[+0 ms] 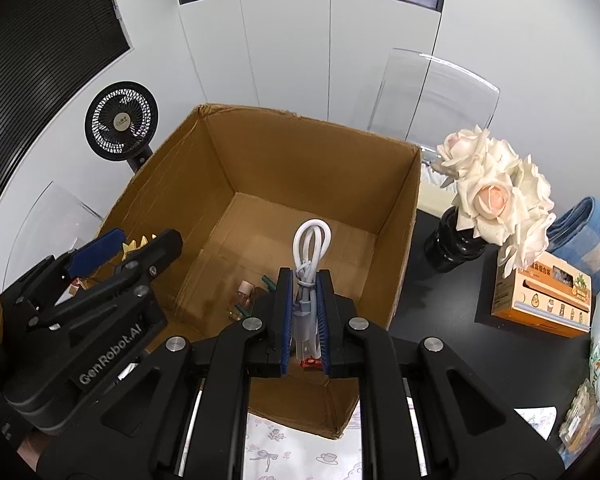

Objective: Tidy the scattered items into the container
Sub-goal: 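Open the left tool to drop the hair clip while the right tool drops the cable into the box, then move both tools back over the mat toward the hair tie and wooden file, then close the right tool on the black hair tie while the left tool grasps the beige wooden nail file, then lift the hair tie and nail file and carry them toward the box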

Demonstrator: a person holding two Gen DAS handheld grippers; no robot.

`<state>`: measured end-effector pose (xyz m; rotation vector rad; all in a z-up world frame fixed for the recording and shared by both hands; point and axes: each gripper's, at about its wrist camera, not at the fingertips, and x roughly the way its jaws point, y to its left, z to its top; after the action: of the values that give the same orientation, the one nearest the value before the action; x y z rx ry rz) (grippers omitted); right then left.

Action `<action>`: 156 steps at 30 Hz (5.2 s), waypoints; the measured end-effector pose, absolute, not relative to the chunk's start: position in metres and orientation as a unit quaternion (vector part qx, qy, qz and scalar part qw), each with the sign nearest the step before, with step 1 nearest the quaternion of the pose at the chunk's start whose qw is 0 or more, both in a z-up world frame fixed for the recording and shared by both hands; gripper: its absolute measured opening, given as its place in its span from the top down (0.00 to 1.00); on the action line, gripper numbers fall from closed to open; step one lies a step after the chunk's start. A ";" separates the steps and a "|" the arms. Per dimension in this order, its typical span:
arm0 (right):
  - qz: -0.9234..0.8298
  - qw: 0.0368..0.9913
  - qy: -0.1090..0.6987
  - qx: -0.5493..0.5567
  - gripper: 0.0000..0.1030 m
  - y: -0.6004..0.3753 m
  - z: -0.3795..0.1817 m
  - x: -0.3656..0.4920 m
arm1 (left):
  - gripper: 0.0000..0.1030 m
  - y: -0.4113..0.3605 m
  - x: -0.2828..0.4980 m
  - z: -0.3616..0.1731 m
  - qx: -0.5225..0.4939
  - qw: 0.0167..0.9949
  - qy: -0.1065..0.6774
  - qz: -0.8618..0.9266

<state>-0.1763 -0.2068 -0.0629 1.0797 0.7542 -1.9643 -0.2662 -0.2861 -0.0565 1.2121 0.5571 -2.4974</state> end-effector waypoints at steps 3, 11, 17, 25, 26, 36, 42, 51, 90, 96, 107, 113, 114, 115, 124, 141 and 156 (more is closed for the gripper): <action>-0.774 0.367 0.289 0.427 0.43 -0.202 -0.065 -0.181 | 0.28 -0.289 -0.268 -0.060 0.431 0.170 0.191 -0.865; -0.789 0.346 0.281 0.423 0.08 -0.181 -0.060 -0.193 | 0.02 -0.285 -0.261 -0.056 0.422 0.176 0.186 -0.870; -0.794 0.346 0.272 0.421 0.00 -0.168 -0.051 -0.195 | 0.01 -0.281 -0.256 -0.051 0.411 0.172 0.183 -0.876; -0.799 0.338 0.274 0.415 0.00 -0.144 -0.044 -0.194 | 0.01 -0.270 -0.247 -0.043 0.394 0.167 0.173 -0.887; -0.799 0.338 0.275 0.414 0.00 -0.140 -0.043 -0.194 | 0.01 -0.269 -0.245 -0.043 0.391 0.168 0.172 -0.889; -0.805 0.334 0.271 0.407 0.00 -0.098 -0.021 -0.194 | 0.01 -0.233 -0.234 -0.031 0.372 0.153 0.155 -0.902; -0.814 0.326 0.264 0.402 0.00 -0.064 -0.008 -0.199 | 0.01 -0.203 -0.229 -0.033 0.374 0.137 0.138 -0.907; -0.828 0.301 0.244 0.404 0.00 0.011 0.006 -0.219 | 0.01 -0.146 -0.222 -0.042 0.392 0.100 0.104 -0.909; -0.809 0.223 0.171 0.516 0.00 0.235 -0.134 -0.339 | 0.01 0.046 -0.253 -0.210 0.523 -0.003 0.056 -0.851; -0.795 0.217 0.171 0.539 0.00 0.237 -0.177 -0.357 | 0.01 0.050 -0.262 -0.243 0.543 -0.003 0.046 -0.839; -0.787 0.204 0.173 0.556 0.01 0.241 -0.221 -0.372 | 0.01 0.056 -0.275 -0.278 0.566 0.013 0.038 -0.824; -0.777 0.217 0.204 0.554 0.17 0.233 -0.233 -0.366 | 0.02 0.058 -0.279 -0.280 0.569 0.023 0.045 -0.821; -0.775 0.218 0.209 0.555 0.19 0.232 -0.235 -0.366 | 0.07 0.058 -0.280 -0.280 0.569 0.025 0.046 -0.820; -0.774 0.217 0.212 0.556 0.24 0.231 -0.237 -0.365 | 0.12 0.058 -0.280 -0.281 0.570 0.027 0.047 -0.820; -0.775 0.218 0.263 0.532 0.64 0.230 -0.239 -0.356 | 0.39 0.062 -0.280 -0.279 0.566 0.036 0.052 -0.822; -0.772 0.227 0.250 0.539 0.81 0.240 -0.221 -0.338 | 0.82 0.072 -0.267 -0.272 0.582 0.011 0.063 -0.811; -0.778 0.231 0.248 0.530 0.81 0.230 -0.216 -0.316 | 0.84 0.068 -0.246 -0.241 0.566 -0.010 0.074 -0.821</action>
<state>-0.3159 0.2298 -0.2159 1.4561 0.6833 -2.1382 -0.2463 0.0685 -0.2407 1.7886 0.2328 -2.5958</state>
